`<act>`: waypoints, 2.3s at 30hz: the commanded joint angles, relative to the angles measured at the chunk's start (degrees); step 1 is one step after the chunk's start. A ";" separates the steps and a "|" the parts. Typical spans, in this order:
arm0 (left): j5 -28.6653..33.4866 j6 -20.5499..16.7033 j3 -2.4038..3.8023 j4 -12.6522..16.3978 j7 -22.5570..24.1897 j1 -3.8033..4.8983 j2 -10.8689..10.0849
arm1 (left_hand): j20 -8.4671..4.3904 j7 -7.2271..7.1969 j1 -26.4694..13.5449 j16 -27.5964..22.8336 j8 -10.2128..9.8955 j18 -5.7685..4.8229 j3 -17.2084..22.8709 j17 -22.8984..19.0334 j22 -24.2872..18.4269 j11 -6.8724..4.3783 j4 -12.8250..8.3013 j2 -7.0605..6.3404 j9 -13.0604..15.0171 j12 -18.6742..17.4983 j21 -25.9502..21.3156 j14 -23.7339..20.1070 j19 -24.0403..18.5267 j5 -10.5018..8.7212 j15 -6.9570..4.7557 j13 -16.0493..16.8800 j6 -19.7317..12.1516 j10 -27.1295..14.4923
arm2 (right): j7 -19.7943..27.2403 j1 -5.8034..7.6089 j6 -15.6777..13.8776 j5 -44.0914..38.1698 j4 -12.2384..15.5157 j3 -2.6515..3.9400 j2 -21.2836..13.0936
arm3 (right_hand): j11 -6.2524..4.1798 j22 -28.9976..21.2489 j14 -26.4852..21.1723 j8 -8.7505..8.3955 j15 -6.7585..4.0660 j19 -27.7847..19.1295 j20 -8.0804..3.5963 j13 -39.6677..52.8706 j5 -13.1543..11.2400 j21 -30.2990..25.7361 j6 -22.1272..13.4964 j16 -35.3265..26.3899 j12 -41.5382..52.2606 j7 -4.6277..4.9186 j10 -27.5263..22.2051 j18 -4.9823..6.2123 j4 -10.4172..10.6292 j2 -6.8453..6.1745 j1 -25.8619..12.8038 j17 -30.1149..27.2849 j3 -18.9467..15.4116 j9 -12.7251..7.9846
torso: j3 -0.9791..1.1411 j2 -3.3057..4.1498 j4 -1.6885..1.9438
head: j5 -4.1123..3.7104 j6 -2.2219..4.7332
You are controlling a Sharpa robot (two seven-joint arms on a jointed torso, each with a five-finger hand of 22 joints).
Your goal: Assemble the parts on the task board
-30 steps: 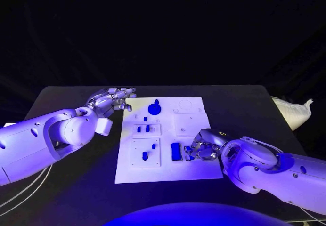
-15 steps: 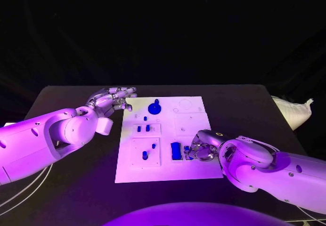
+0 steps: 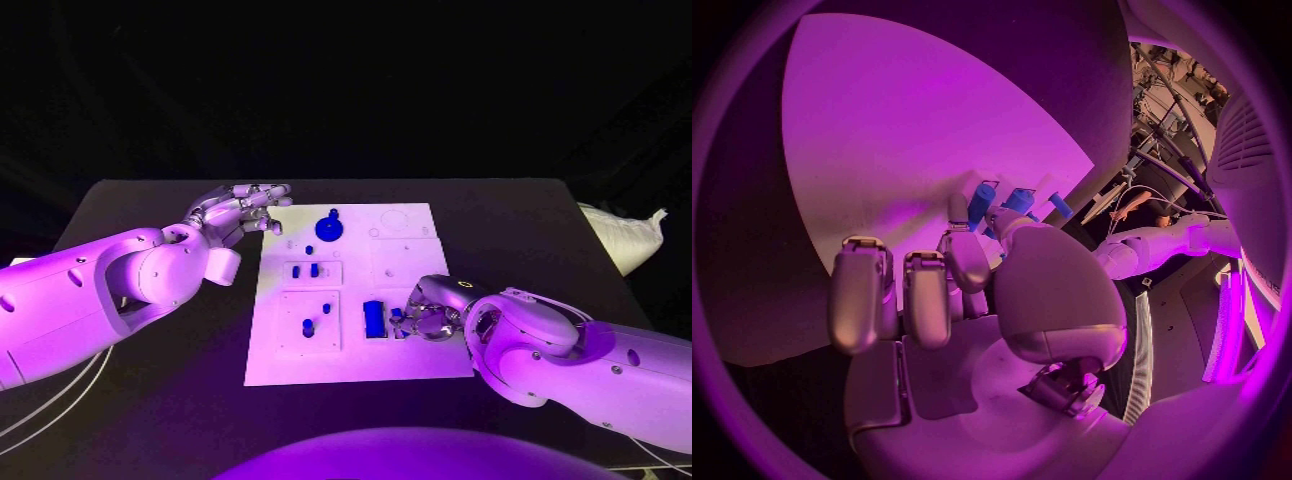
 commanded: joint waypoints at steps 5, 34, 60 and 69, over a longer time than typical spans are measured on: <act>-0.30 1.12 0.02 0.13 -0.03 0.01 0.02 | 0.11 -0.08 0.26 0.30 0.28 1.08 -0.36 -0.05 -0.09 0.04 0.00 0.01 -0.09 0.17 -0.24 -0.46 0.25 -0.03 0.12 0.08 -0.50 -0.35 | 0.15 -0.06 0.62 -1.77 0.42 -0.02 -0.31 | 0.00 0.14 4.39 -0.03 -0.45 0.30 -0.01 0.43 -4.89 0.20 0.50 0.34 0.24 -0.02 0.44 -0.36 0.48 0.85 -4.52 5.56 -6.05 0.34 | 0.07 0.02 -0.07 | -0.06 -0.06; 0.57 1.45 0.02 -2.75 0.38 -0.65 1.03 | 0.15 -0.04 0.19 0.30 0.29 1.07 -0.53 -0.12 -0.14 0.09 0.10 0.08 -0.09 0.26 -0.34 -0.55 0.22 -0.03 0.17 0.08 -0.59 -0.52 | 19.83 3.16 -14.17 27.23 -2.68 0.24 -4.12 | 2.88 -8.94 2.05 -5.59 1.86 -4.16 1.84 -10.60 -5.09 -5.83 -7.44 -6.86 -18.54 3.38 -7.72 1.35 -0.93 0.85 7.12 -4.14 -14.80 -1.55 | 0.10 -1.70 -0.24 | -0.70 1.43; 9.68 6.43 0.24 -43.95 2.27 -4.57 20.75 | 1.06 -0.32 0.68 -11.03 1.18 0.92 -2.32 -6.73 -5.30 0.36 0.87 1.22 -0.16 0.63 -8.74 -8.57 -6.41 0.08 1.09 -1.07 -0.63 -2.59 | 57.14 10.68 -1.35 80.88 -55.41 0.20 20.95 | 9.30 -60.95 -17.17 -8.00 9.91 -23.46 10.02 -62.89 -15.21 -62.71 -11.69 -77.52 -59.35 8.29 -16.91 6.08 -10.98 3.60 23.08 -60.94 -7.04 -10.41 | 0.96 -9.09 -1.20 | 0.13 10.69; 8.00 4.16 0.20 -38.95 3.60 -4.78 20.10 | 2.21 -3.12 -22.30 -42.05 -2.55 -2.80 -10.27 -19.77 -25.51 -0.06 -3.39 7.02 -3.94 -6.65 -28.66 -33.62 -35.36 -2.03 3.83 -5.74 -18.44 -21.80 | 55.77 10.81 -3.07 79.71 -57.49 0.18 22.37 | 7.35 -69.45 -38.08 -11.52 9.27 -40.95 7.69 -72.25 -19.71 -71.45 -28.66 -84.11 -63.85 5.43 -36.94 2.73 -16.23 3.73 -4.03 -68.42 -9.59 -14.83 | 1.05 -9.03 -0.53 | -0.19 10.56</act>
